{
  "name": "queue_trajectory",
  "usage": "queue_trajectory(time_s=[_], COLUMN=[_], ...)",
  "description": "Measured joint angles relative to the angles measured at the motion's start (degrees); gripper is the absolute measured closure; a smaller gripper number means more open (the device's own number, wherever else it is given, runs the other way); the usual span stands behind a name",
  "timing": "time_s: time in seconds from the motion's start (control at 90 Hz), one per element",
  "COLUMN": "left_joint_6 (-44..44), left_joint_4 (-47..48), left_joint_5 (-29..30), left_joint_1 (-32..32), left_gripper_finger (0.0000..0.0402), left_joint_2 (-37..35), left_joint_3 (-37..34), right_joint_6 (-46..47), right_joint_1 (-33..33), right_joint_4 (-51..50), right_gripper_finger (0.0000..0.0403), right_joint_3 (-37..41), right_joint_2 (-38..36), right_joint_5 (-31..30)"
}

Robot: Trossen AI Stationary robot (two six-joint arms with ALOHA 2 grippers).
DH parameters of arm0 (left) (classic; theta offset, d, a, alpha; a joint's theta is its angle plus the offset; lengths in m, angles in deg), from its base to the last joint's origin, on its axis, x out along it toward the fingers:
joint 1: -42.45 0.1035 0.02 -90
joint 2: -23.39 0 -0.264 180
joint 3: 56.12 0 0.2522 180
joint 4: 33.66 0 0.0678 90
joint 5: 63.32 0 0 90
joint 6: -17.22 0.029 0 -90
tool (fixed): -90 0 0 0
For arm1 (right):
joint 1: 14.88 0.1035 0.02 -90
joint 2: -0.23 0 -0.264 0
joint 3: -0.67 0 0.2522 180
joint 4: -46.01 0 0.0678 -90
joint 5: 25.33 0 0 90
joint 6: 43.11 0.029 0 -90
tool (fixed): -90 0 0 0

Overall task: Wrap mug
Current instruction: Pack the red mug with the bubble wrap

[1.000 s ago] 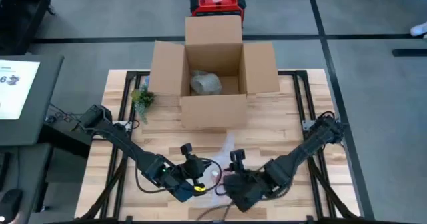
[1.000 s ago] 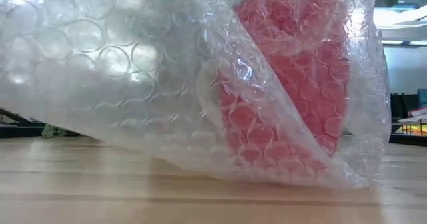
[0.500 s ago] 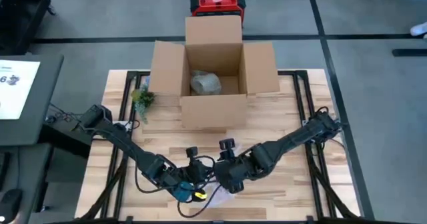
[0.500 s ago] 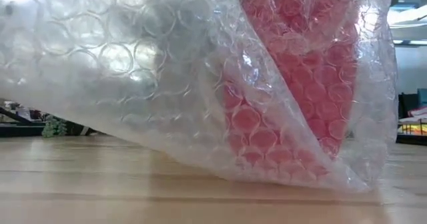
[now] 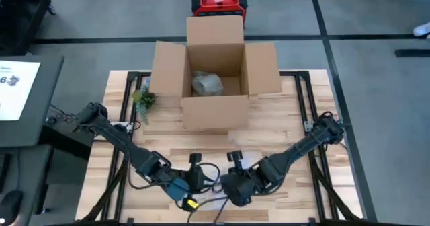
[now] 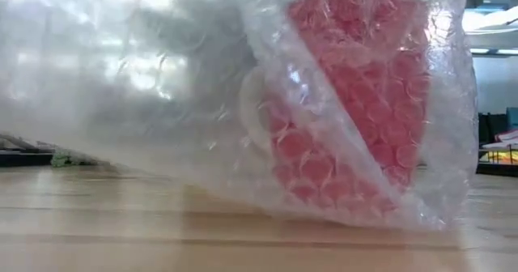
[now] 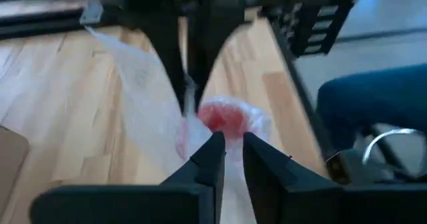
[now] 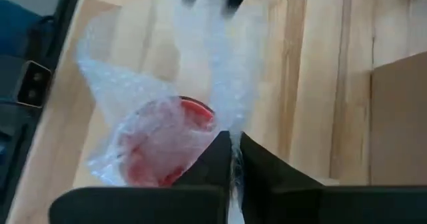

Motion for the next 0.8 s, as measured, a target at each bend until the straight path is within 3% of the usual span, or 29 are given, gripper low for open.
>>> queue_trajectory(time_s=[0.289, 0.433, 0.678, 0.8], left_joint_6=[-0.3, -0.4, 1.7, 2.9], left_joint_4=[0.2, 0.0, -3.9, -8.5], left_joint_5=[1.2, 1.4, 1.8, -3.9], left_joint_1=[0.1, 1.8, 3.7, 3.8], left_gripper_finger=[0.0365, 0.0365, 0.0365, 0.0365], left_joint_2=[-3.3, -0.1, 6.2, 8.8], left_joint_3=[-0.1, -1.9, -2.7, -2.7], right_joint_6=[1.8, 1.4, -0.8, -0.8], right_joint_1=[3.3, 2.9, 1.9, 2.1], right_joint_4=[0.5, 0.1, 1.2, -0.3], right_gripper_finger=[0.0402, 0.0402, 0.0403, 0.0403], right_joint_3=[0.1, 0.1, -0.1, 0.0], right_joint_2=[1.0, 2.9, 6.5, 7.8], right_joint_5=[0.1, 0.7, 7.3, 7.8])
